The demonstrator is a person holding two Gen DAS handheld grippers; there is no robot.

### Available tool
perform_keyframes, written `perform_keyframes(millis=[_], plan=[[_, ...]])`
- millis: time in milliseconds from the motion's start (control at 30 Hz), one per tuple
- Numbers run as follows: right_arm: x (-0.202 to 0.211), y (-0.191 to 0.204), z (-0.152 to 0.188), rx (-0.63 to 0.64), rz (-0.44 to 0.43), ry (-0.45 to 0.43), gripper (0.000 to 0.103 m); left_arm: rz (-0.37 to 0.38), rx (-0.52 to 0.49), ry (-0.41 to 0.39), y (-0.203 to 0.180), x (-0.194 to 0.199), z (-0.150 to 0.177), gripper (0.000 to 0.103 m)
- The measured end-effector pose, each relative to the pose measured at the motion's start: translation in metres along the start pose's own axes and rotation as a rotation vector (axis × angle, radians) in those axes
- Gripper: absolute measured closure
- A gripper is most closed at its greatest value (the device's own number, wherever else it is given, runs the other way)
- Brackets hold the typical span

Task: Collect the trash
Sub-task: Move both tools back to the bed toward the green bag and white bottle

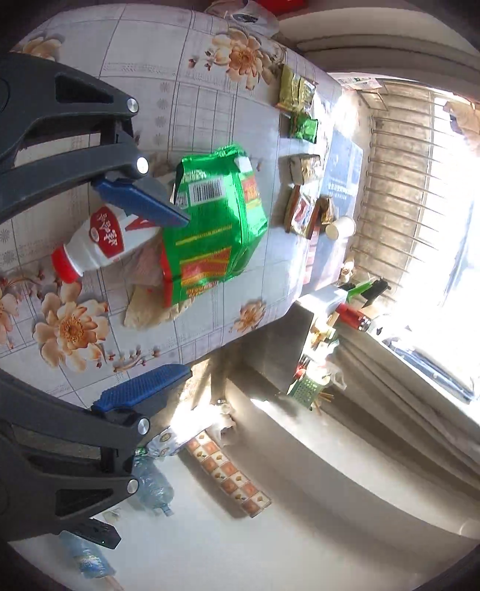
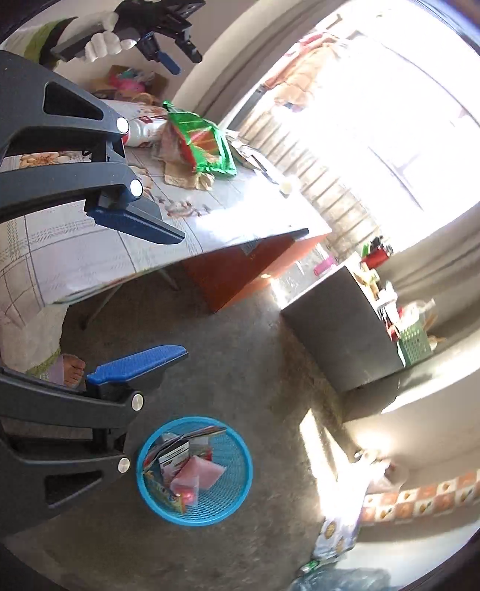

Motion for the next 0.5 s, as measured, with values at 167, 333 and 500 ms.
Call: perform_keyframes(millis=[167,333,500], plan=[[-0.036,0.126,-0.001,0.361,-0.106,0.009,0.047,-0.053,0.148,-0.037,0.073,0.018,-0.009,0.031],[-0.061,0.218,0.006,0.568,-0.209,-0.016,0.046,0.044,0.337,0.012,0.119,-0.001,-0.007,0.031],[-0.098,0.275,0.011,0.606,-0.292,0.029,0.041,0.168,0.535,0.100,0.149,-0.046,-0.002,0.031]])
Point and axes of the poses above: each gripper's, at about its wrist camera, not at the fingertips, and x roughly against the way its jaws point, y to its left, z to its underside, the point moved 2 cm from there along -x, roughly the way its jaws point, and after that the axes turned 6 degrees about -y, right-handed, at the moved point
